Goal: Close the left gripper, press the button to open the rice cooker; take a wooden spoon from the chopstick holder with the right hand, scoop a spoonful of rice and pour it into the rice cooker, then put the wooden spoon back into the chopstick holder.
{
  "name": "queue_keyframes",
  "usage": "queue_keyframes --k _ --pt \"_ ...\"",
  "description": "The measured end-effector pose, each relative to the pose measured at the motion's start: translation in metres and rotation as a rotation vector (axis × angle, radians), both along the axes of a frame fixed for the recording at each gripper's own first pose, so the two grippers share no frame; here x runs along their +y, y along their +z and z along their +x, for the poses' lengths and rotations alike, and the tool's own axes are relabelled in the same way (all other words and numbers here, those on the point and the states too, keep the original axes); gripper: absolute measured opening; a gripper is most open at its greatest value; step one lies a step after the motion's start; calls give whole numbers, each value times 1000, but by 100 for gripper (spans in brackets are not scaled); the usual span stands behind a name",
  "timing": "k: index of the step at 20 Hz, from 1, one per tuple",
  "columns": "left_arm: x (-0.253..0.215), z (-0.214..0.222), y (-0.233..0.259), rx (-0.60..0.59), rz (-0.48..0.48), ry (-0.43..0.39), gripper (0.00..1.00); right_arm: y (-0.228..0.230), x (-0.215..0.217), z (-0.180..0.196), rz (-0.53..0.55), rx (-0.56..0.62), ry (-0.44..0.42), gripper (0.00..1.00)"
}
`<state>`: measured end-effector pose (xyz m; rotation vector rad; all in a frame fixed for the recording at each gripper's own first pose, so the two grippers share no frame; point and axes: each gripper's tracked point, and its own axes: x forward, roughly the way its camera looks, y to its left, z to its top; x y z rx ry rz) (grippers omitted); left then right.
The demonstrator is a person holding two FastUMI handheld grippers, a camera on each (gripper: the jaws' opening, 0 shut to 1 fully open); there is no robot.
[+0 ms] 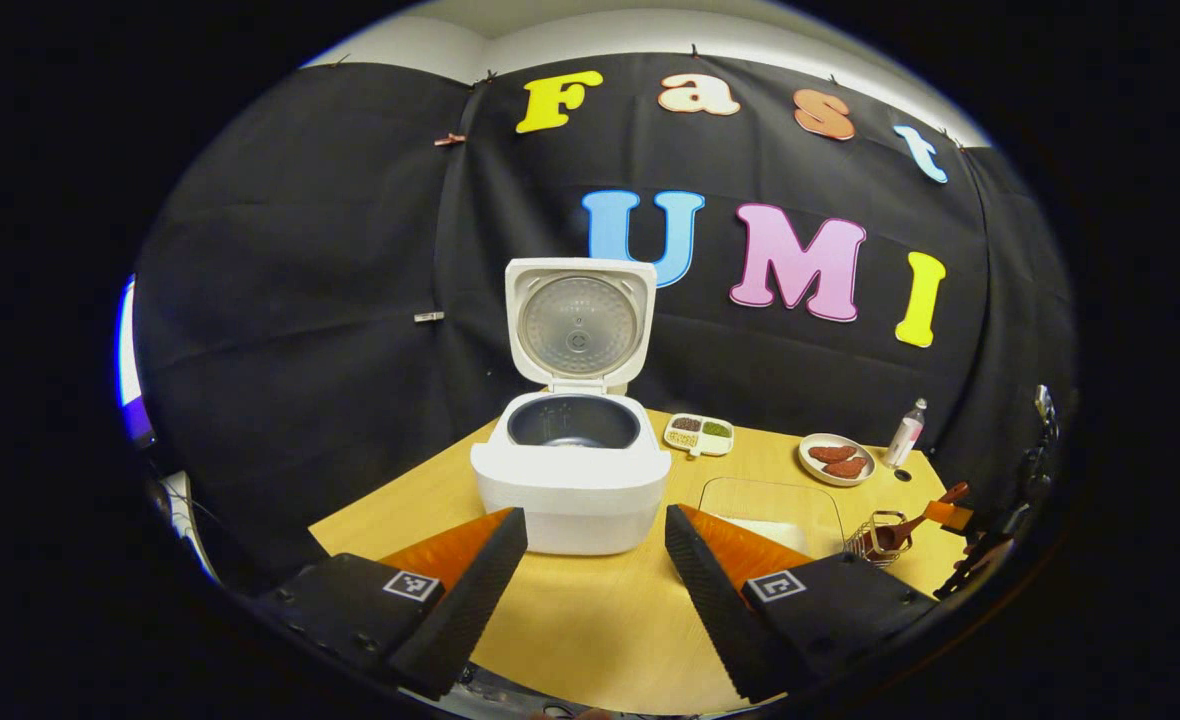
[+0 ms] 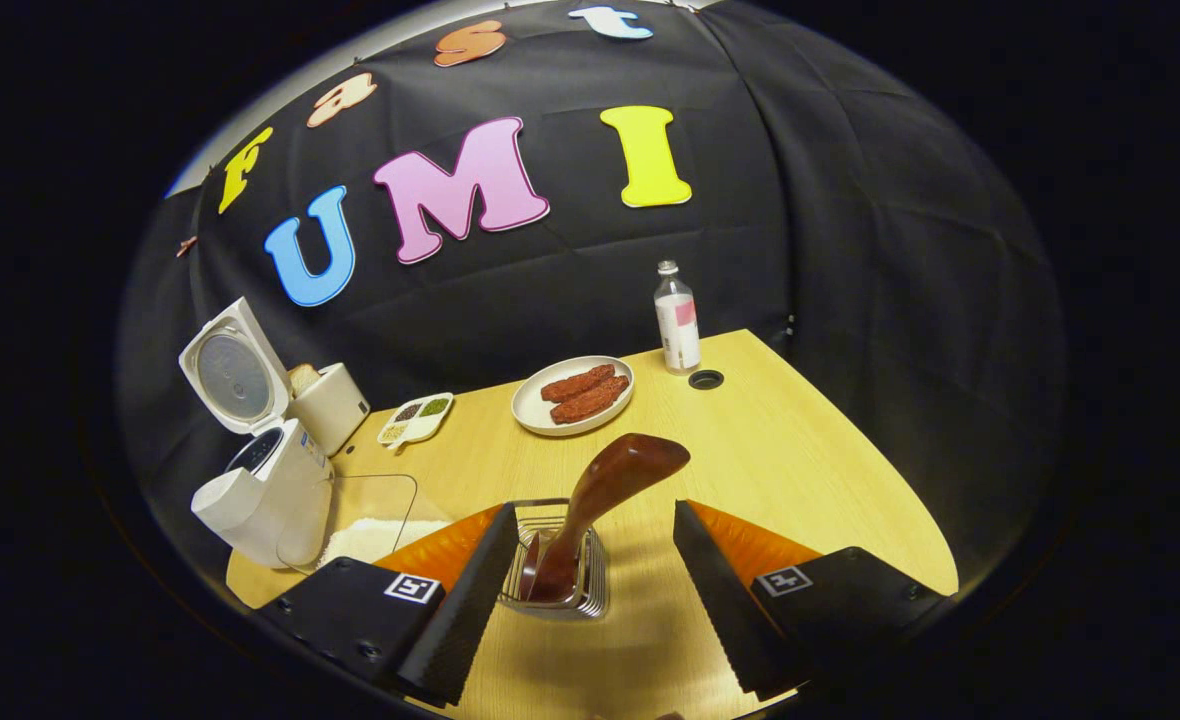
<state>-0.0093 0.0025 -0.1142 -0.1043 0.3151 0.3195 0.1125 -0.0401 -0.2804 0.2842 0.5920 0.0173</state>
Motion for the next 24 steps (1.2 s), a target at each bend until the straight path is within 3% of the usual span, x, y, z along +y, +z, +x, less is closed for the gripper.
queue_keyframes --k 4,8,10,11,12,13,15,16,19,24 --pt "-18 -12 -20 57 22 3 96 -17 3 27 75 22 -29 99" --pt "-29 -8 -26 84 34 4 96 -15 5 50 67 -16 -14 95" --pt "-39 -4 -26 83 37 -9 96 -16 9 55 88 -16 -9 79" --pt "-43 -1 -27 86 43 -17 96 -20 11 55 93 -5 -6 63" --pt "-47 1 -28 90 50 -27 96 -23 12 53 88 8 -8 56" --pt "-49 3 -30 95 59 -35 96 -25 14 55 90 14 -5 43" --pt "-52 2 -32 104 69 -49 95 -26 14 59 108 17 -7 43" --pt "-56 5 -34 107 69 -57 95 -23 20 55 136 30 -6 33" --pt "-62 6 -41 116 51 -72 96 -20 27 49 205 67 -8 26" --pt "-58 1 -42 105 26 -89 96 7 30 57 189 39 -10 21"
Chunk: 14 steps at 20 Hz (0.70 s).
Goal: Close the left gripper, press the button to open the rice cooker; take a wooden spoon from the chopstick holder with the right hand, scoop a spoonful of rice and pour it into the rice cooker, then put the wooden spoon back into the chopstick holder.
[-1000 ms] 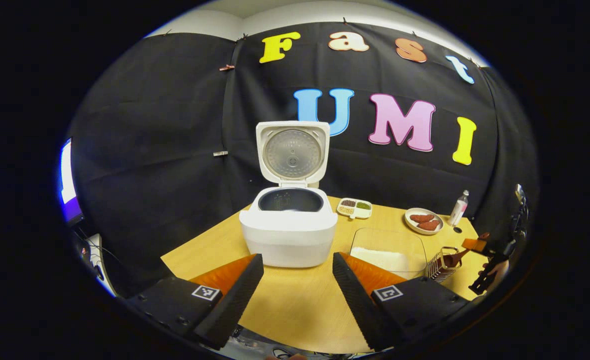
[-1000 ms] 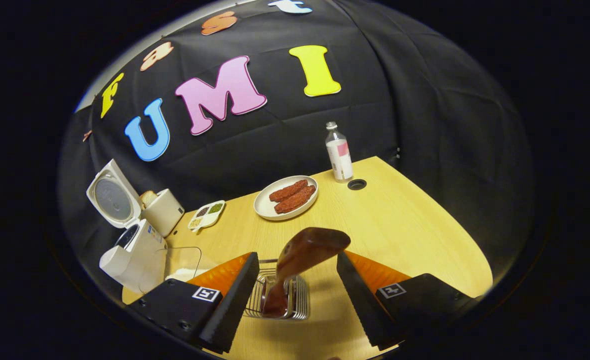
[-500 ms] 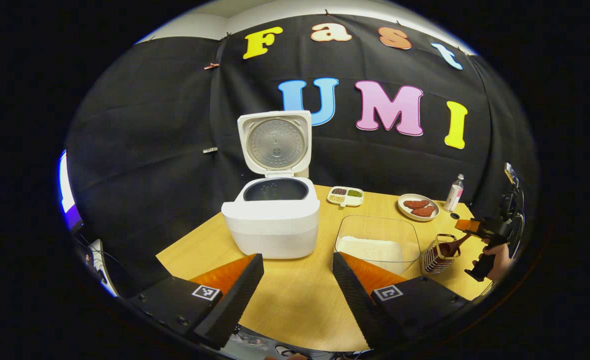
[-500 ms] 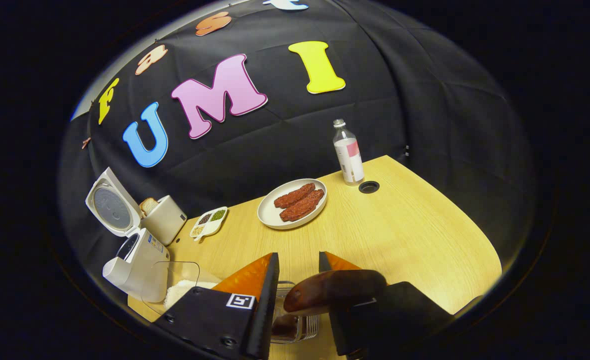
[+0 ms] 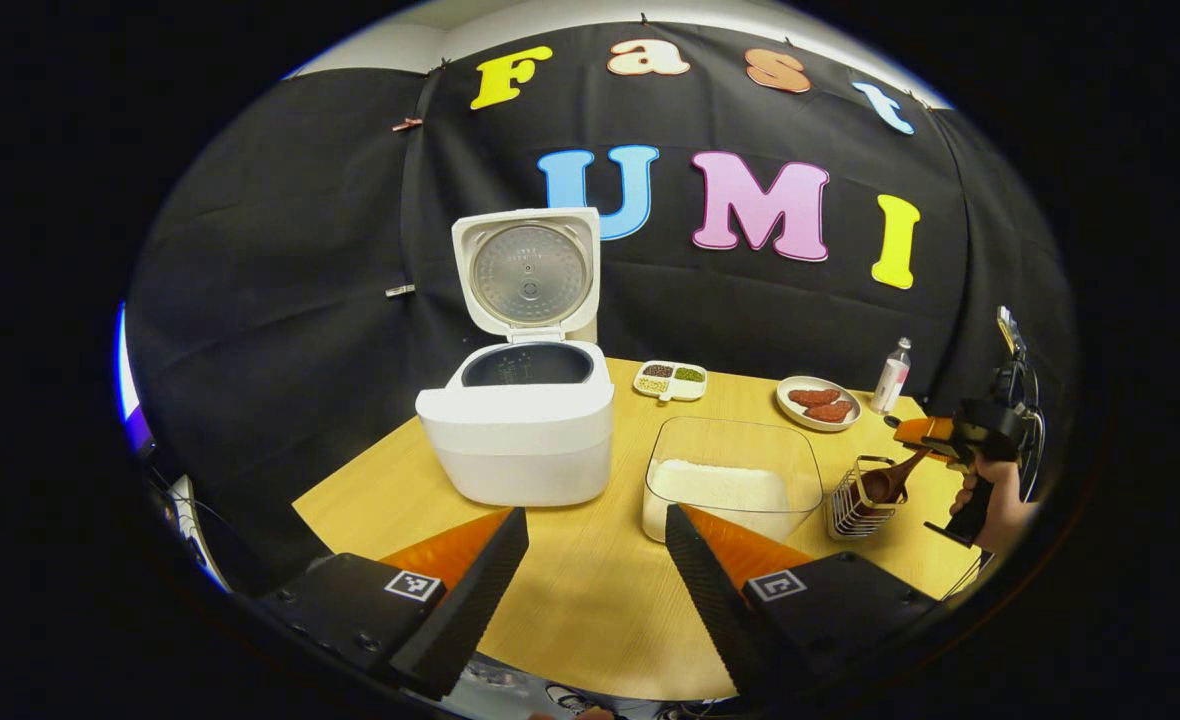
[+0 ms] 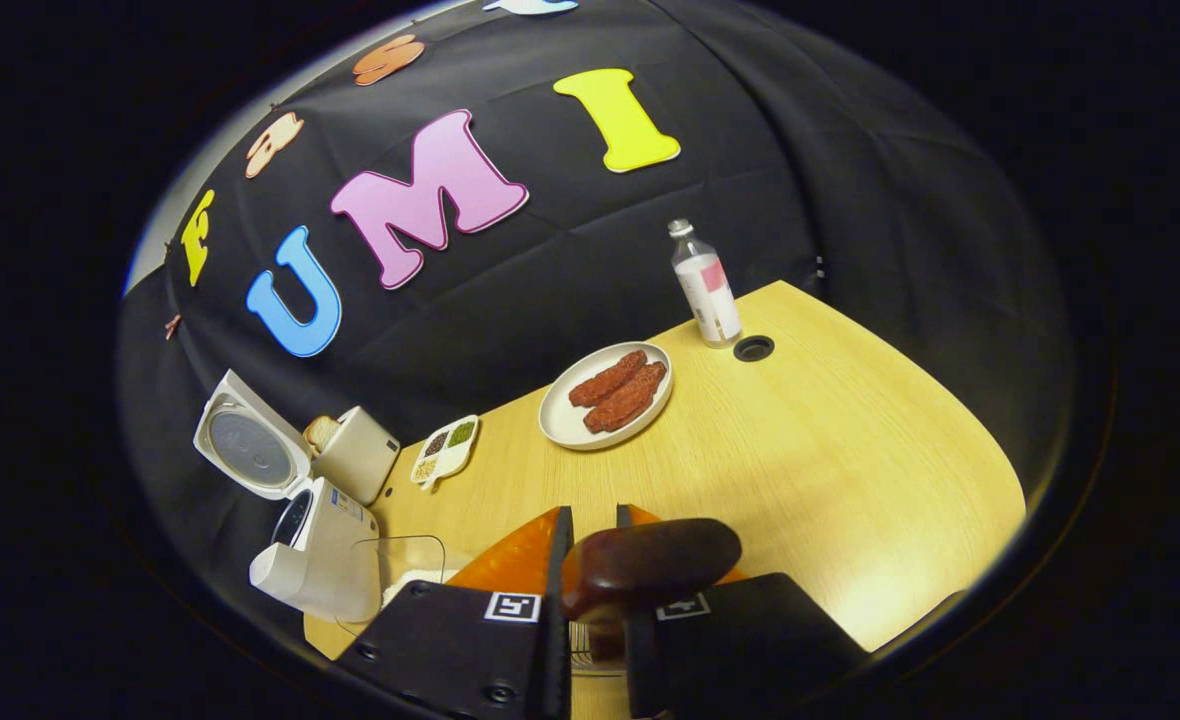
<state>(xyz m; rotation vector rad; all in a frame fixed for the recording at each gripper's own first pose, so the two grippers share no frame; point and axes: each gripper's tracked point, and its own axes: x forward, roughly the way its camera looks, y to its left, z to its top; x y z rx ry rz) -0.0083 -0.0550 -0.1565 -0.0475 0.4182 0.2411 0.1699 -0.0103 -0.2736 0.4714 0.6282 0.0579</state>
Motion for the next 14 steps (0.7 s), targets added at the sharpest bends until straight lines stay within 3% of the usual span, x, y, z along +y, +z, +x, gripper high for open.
queue_keyframes --k 7,14 --pt "34 -4 1 -47 -52 -3 96 87 6 15 -70 -138 17 21" --pt "76 -5 -9 -72 -23 -63 96 134 63 11 -74 -199 28 21"
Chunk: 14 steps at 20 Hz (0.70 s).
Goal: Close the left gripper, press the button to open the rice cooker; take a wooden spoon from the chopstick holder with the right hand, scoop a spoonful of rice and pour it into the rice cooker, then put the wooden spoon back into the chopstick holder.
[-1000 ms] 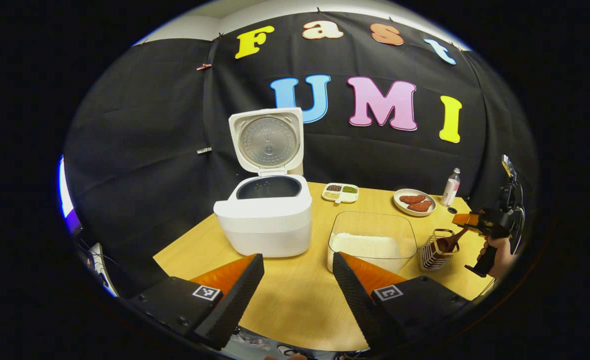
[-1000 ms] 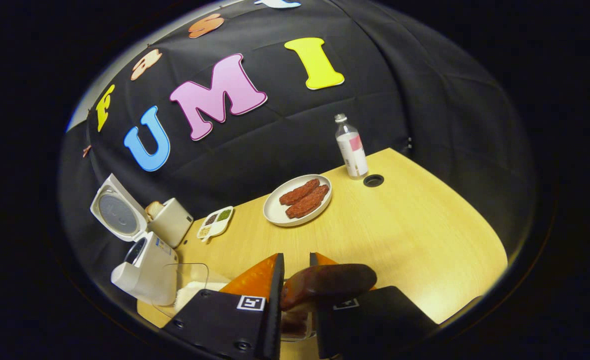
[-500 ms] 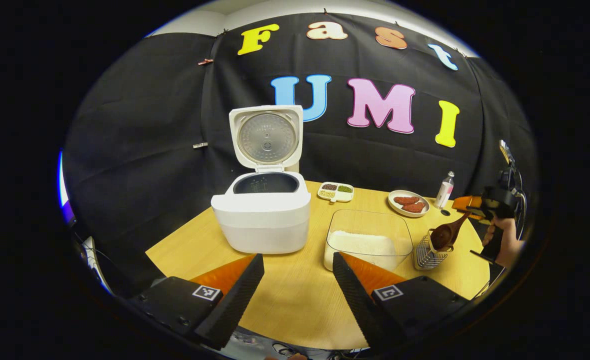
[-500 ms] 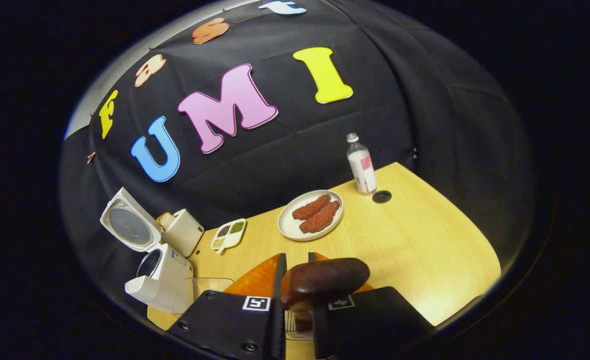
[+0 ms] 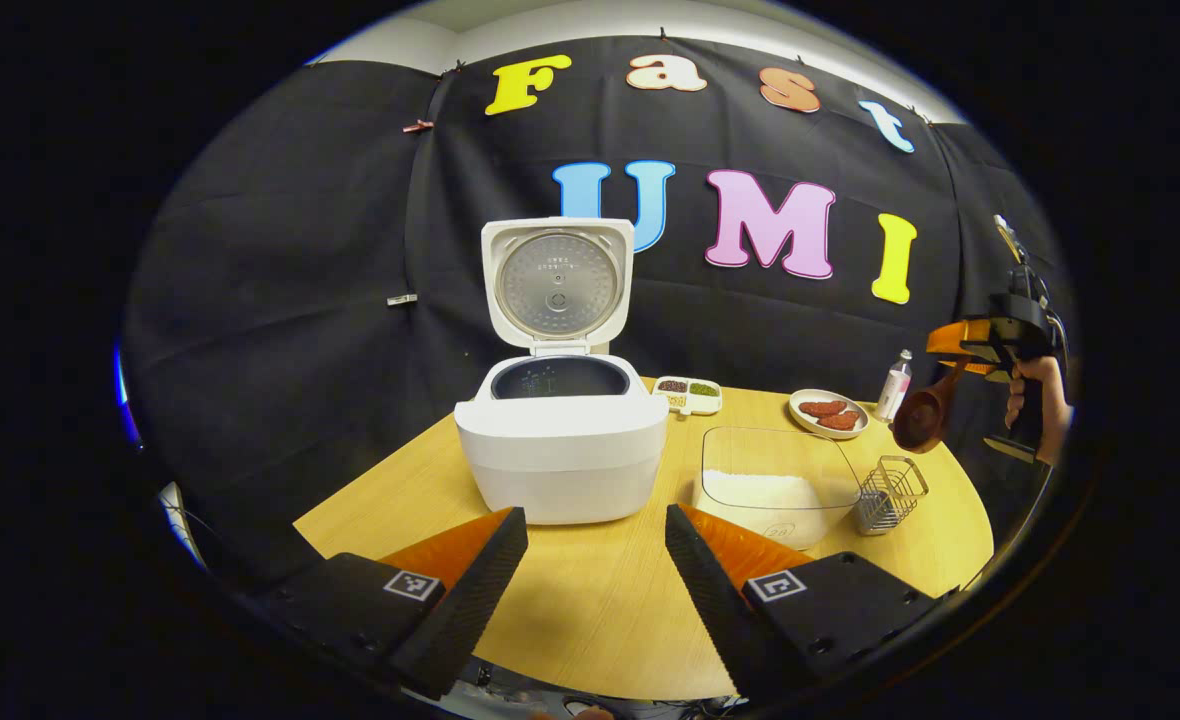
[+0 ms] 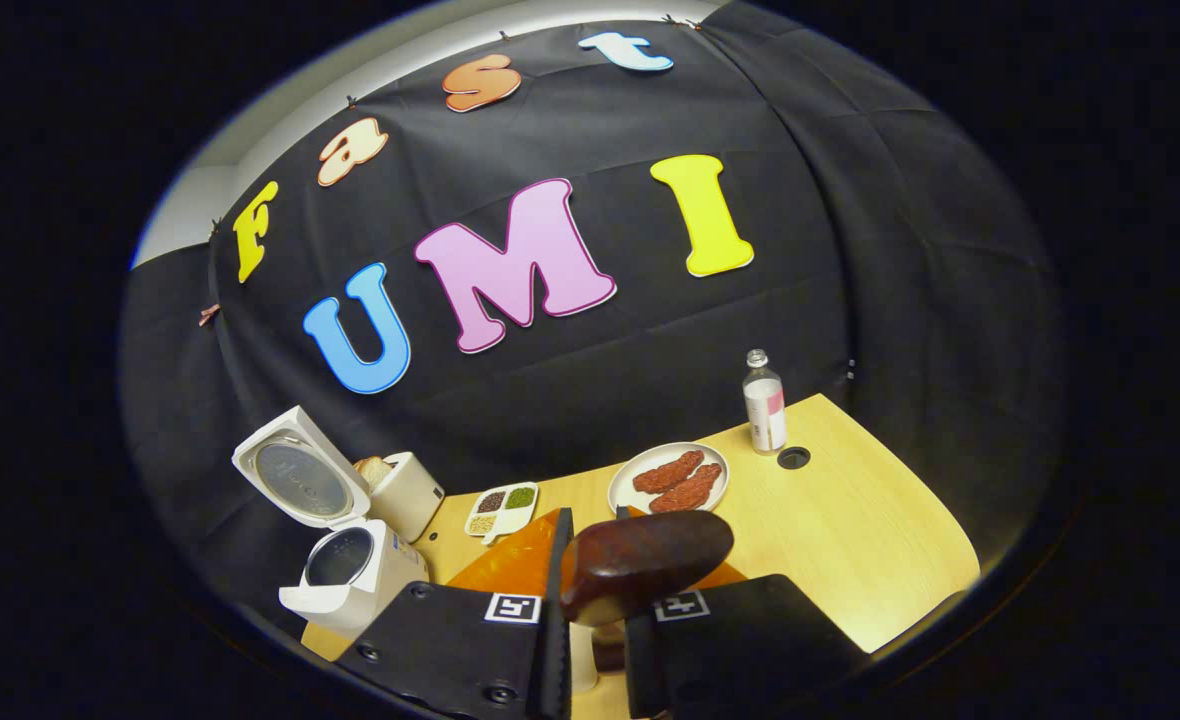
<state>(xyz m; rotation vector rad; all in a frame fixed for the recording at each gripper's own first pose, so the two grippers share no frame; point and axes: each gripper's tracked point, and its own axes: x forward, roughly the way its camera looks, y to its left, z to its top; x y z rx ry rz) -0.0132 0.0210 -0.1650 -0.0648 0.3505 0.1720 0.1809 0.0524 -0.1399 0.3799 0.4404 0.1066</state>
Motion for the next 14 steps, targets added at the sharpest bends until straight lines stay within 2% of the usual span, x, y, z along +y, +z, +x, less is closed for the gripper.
queue_keyframes --k 2,3,4,5,6,7,14 --pt "9 0 -7 3 -38 -13 96 5 27 0 5 -9 20 21" --pt "15 1 -10 7 -53 -14 96 6 42 0 7 -16 35 26" --pt "19 2 -12 8 -67 -14 96 5 57 -1 3 -19 52 21" --pt "25 1 -16 9 -76 -11 96 2 70 -3 -3 -19 70 25" --pt "32 2 -19 10 -75 -6 96 -4 85 -4 -12 -17 87 21" --pt "37 3 -23 17 -74 -12 96 -10 96 -6 -25 -17 105 21" --pt "60 12 -69 76 -65 -54 96 -93 147 -17 -132 15 175 21"
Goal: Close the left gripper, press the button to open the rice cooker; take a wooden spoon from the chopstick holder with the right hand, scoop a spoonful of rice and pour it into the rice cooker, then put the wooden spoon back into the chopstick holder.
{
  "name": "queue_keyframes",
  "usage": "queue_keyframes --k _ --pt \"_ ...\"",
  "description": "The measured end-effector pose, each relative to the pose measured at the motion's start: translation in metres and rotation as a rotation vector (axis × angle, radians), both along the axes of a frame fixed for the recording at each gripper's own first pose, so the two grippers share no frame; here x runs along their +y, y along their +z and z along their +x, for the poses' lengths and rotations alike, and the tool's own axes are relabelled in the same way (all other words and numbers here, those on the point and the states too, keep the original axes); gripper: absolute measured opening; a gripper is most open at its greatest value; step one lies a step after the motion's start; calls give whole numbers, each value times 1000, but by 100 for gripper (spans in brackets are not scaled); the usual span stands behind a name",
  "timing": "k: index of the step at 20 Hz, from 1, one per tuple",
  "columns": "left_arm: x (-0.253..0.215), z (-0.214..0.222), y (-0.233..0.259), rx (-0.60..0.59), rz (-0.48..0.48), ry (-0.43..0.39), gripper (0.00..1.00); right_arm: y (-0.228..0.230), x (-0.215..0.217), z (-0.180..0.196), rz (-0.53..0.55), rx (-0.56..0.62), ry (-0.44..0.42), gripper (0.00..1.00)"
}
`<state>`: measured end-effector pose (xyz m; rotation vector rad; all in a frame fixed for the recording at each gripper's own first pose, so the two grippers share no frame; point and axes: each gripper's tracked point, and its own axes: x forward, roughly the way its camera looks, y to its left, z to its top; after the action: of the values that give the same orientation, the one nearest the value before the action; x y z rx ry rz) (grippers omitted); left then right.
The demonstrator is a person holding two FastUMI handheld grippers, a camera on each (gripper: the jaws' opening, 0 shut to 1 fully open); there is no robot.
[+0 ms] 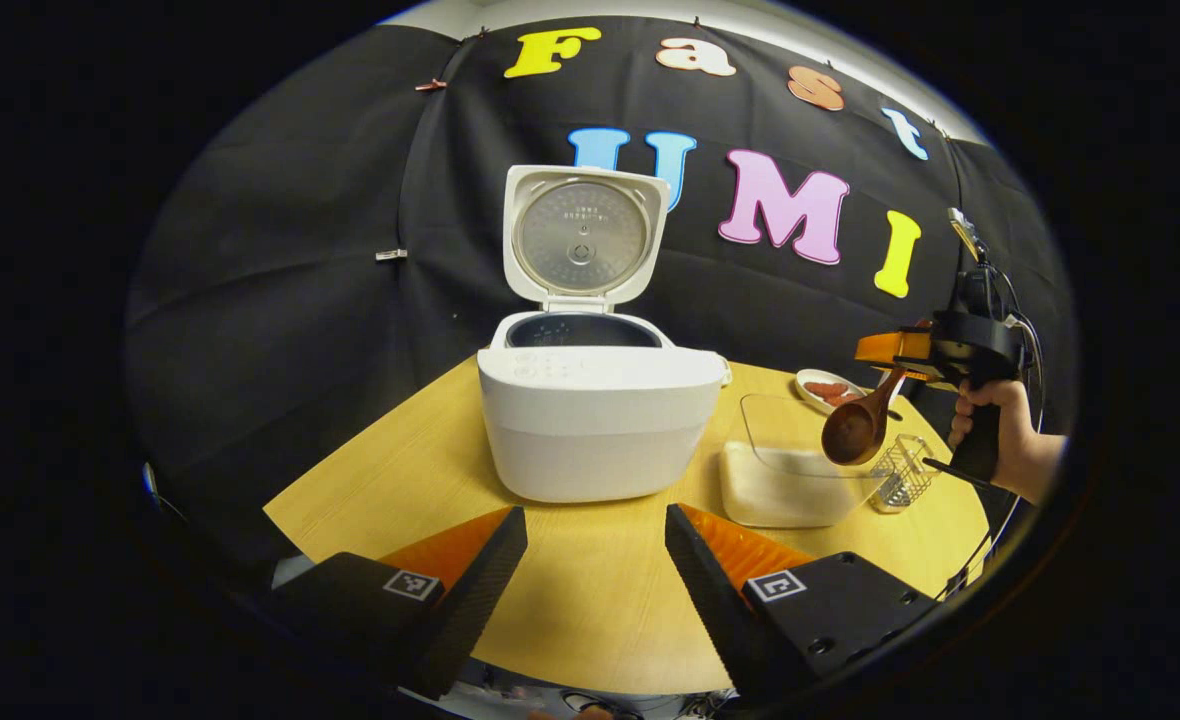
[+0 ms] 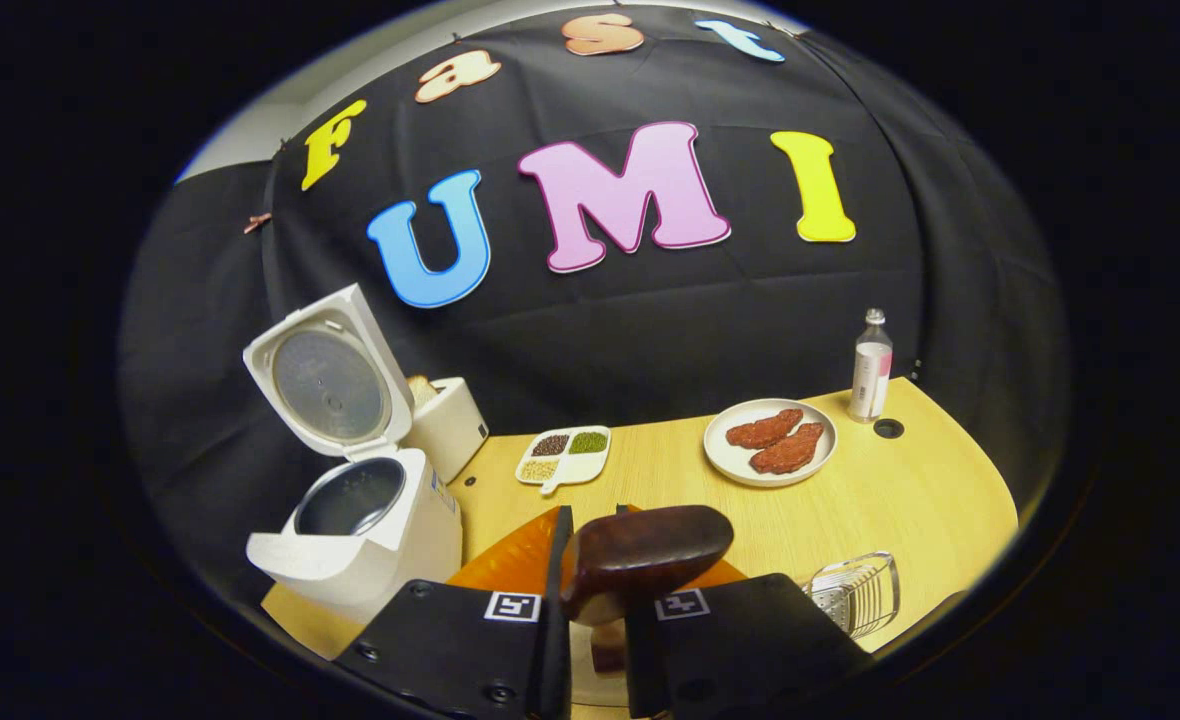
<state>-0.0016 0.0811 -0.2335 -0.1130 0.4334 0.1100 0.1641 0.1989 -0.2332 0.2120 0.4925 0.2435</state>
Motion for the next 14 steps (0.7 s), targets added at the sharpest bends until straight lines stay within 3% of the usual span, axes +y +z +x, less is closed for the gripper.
queue_keyframes --k 5,9,14 --pt "13 3 -31 50 -12 -2 96 -47 22 -19 3 64 -9 22" --pt "23 5 -32 49 -19 1 96 -50 44 -39 24 83 -24 21" --pt "27 5 -36 79 -56 16 96 -50 77 -55 146 189 -46 22"
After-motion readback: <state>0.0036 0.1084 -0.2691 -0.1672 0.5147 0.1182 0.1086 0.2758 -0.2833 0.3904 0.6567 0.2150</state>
